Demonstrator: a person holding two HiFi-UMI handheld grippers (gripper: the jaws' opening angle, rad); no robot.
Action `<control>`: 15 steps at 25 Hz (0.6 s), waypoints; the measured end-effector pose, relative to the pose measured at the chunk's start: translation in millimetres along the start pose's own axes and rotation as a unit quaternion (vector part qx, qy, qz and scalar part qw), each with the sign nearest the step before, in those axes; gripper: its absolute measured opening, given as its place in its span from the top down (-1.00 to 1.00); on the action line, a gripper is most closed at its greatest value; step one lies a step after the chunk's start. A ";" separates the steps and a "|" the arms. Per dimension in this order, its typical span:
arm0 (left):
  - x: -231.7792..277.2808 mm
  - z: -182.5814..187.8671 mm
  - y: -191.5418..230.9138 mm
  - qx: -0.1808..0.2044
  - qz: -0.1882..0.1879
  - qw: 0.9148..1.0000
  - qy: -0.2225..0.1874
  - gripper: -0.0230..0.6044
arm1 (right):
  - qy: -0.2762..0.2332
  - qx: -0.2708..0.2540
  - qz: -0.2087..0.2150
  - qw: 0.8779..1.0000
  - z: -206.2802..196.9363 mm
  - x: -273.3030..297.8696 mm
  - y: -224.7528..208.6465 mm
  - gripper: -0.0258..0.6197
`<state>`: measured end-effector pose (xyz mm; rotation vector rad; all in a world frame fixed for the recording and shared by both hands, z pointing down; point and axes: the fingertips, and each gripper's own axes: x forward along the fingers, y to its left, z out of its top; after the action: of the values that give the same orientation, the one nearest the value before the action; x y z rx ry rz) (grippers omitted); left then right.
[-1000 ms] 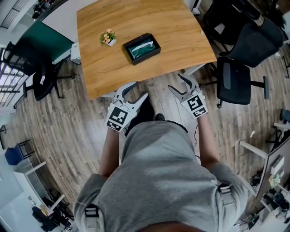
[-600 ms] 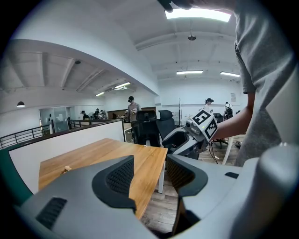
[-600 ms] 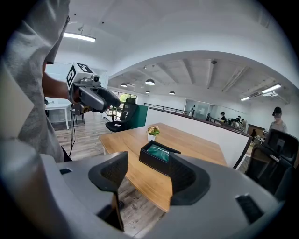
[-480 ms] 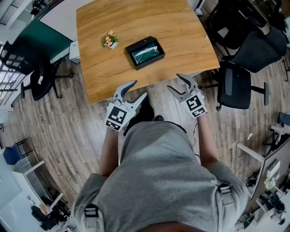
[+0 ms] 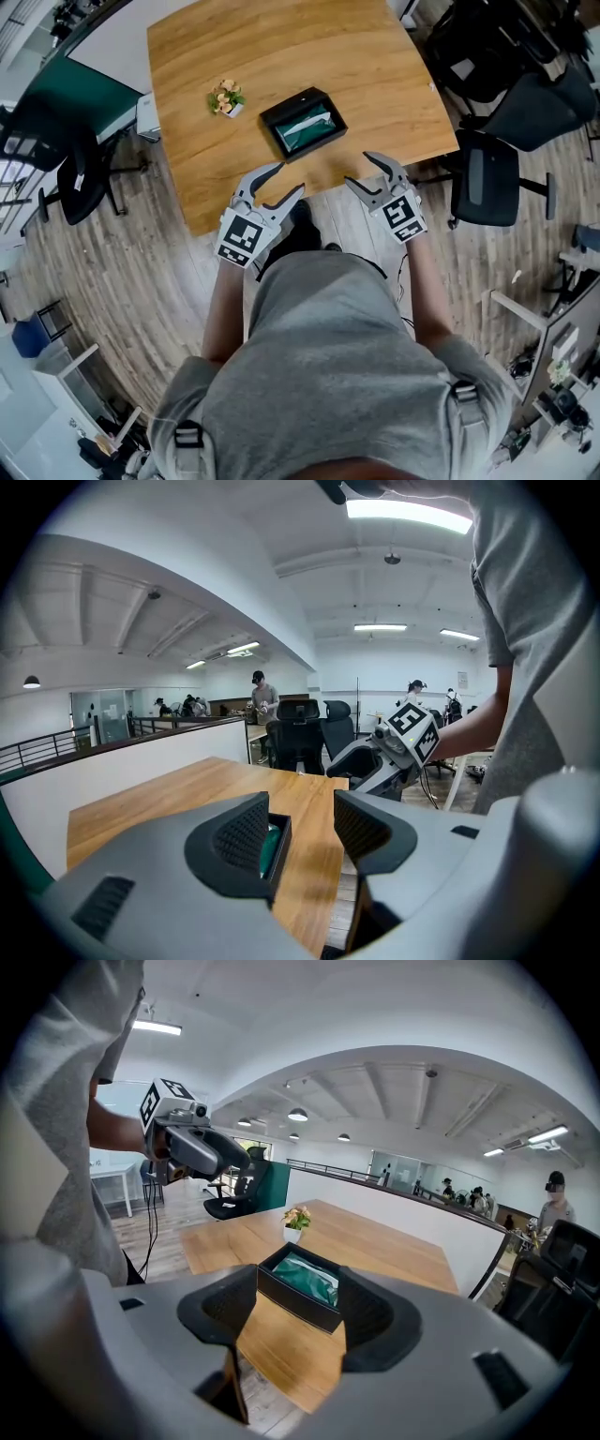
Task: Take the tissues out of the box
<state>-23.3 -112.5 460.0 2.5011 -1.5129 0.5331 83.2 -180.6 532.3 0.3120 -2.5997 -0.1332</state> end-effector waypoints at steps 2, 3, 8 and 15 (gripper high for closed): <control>6.5 -0.1 11.4 0.001 -0.007 1.000 0.001 0.19 | 0.004 0.003 -0.004 1.000 1.3 8.3 -5.9 0.06; 9.2 -0.5 16.3 0.001 -0.010 1.000 0.001 0.19 | 0.006 0.004 -0.006 1.000 1.4 12.1 -8.5 0.06; 17.0 -4.0 40.0 -0.002 -0.025 1.000 0.001 0.19 | 0.018 0.013 -0.016 1.000 3.3 30.9 -18.8 0.06; 24.3 -10.2 80.2 0.001 -0.031 1.000 -0.002 0.19 | 0.023 0.008 -0.020 0.999 15.0 64.3 -27.7 0.06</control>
<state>-86.0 -166.9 475.7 2.5416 -1.4317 0.5205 26.9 -222.7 546.0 0.3693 -2.5506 -0.1187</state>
